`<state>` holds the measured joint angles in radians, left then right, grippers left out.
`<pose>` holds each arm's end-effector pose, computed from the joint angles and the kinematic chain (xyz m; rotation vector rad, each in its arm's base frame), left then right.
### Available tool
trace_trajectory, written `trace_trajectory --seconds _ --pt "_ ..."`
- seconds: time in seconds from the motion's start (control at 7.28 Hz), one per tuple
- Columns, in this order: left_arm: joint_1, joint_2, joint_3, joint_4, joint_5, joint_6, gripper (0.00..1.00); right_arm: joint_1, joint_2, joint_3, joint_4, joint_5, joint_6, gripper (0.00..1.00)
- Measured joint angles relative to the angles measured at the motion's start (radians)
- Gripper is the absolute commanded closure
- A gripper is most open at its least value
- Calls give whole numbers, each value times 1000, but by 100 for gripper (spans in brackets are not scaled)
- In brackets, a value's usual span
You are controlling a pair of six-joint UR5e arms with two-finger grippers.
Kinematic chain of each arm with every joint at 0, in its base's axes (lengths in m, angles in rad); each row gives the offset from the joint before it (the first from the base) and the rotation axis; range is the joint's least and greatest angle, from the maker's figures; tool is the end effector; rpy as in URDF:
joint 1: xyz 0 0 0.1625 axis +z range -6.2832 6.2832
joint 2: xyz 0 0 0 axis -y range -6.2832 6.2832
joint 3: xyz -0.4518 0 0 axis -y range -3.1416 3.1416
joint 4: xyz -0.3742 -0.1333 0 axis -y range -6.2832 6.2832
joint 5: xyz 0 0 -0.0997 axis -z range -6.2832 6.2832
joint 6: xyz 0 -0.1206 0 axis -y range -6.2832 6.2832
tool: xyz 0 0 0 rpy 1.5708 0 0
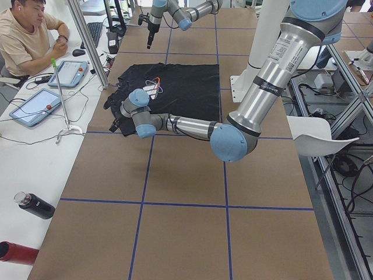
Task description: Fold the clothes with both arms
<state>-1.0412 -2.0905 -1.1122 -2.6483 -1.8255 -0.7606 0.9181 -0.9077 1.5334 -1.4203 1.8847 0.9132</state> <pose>0.2879 -0.6955 0.4901 0.7678 0.8610 -0.0598 -0.3688 -0.6406 0.3114 0.3354 -0.7541 0.1238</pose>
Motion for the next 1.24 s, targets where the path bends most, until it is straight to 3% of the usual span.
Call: trace_trajectory --seconds 0.41,0.96,1.24 --pt "93 -67 132 -37 114 -123 18 68 -160 120 14 81 -154 0" --pt "128 -108 228 -42 154 -161 44 71 -187 137 19 83 -172 0" --pt "143 -110 238 -44 161 -161 52 70 -186 134 19 80 -172 0"
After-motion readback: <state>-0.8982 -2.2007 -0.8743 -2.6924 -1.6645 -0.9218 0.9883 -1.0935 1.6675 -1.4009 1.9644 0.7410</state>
